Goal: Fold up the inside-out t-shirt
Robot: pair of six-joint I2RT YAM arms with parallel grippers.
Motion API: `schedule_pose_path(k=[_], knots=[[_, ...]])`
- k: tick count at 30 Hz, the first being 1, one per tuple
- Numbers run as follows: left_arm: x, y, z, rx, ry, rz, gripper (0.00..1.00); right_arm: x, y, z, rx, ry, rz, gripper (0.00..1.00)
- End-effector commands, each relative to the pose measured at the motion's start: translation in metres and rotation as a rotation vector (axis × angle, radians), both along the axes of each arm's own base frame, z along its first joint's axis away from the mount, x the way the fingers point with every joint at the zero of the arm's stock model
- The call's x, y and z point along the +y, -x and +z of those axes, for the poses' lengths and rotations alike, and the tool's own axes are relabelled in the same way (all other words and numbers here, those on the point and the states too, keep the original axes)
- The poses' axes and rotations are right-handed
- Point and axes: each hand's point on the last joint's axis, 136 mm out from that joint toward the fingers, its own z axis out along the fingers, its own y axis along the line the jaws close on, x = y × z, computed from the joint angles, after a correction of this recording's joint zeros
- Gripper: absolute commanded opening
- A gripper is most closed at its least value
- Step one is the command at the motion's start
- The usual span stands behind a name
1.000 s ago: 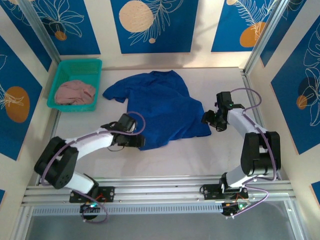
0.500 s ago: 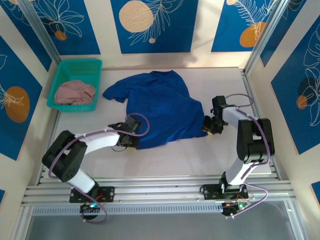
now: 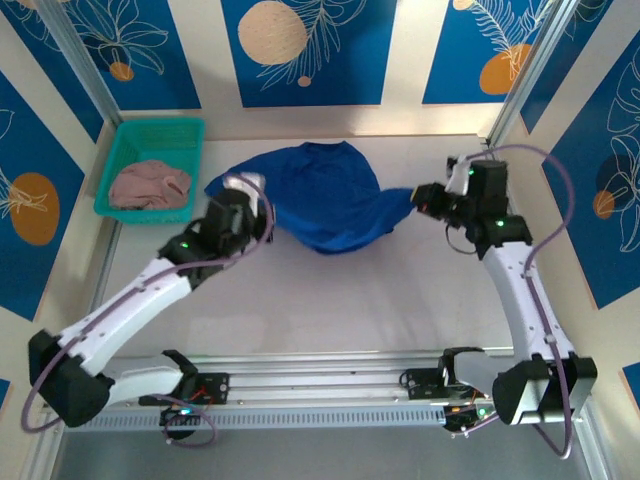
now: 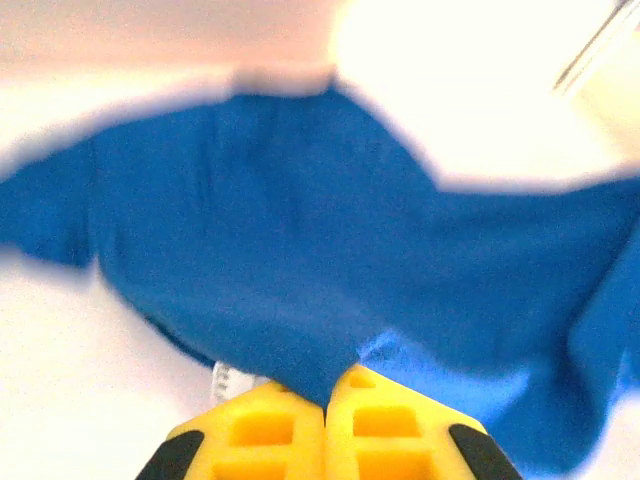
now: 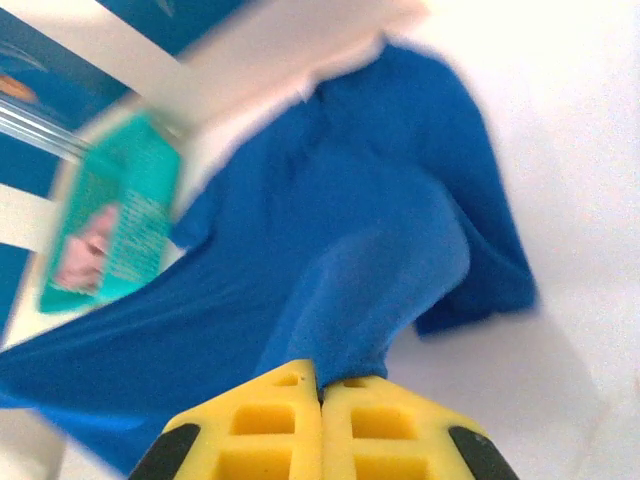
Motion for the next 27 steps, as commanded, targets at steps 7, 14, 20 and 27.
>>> schedule_pose_path(k=[7,14,20,27], knots=[[0.033,0.041,0.2,-0.355,0.011,-0.019,0.0,-0.028,0.076,0.199,-0.413,0.115,-0.123,0.0],[0.069,0.033,0.249,-0.439,-0.081,0.149,0.0,-0.038,0.108,0.269,-0.591,0.153,-0.185,0.0],[0.102,-0.052,0.213,-0.288,-0.012,0.266,0.0,-0.039,0.037,0.261,-0.565,0.156,-0.184,0.0],[0.102,-0.085,0.276,-0.412,0.024,0.262,0.0,-0.033,-0.031,0.302,-0.669,0.115,-0.158,0.0]])
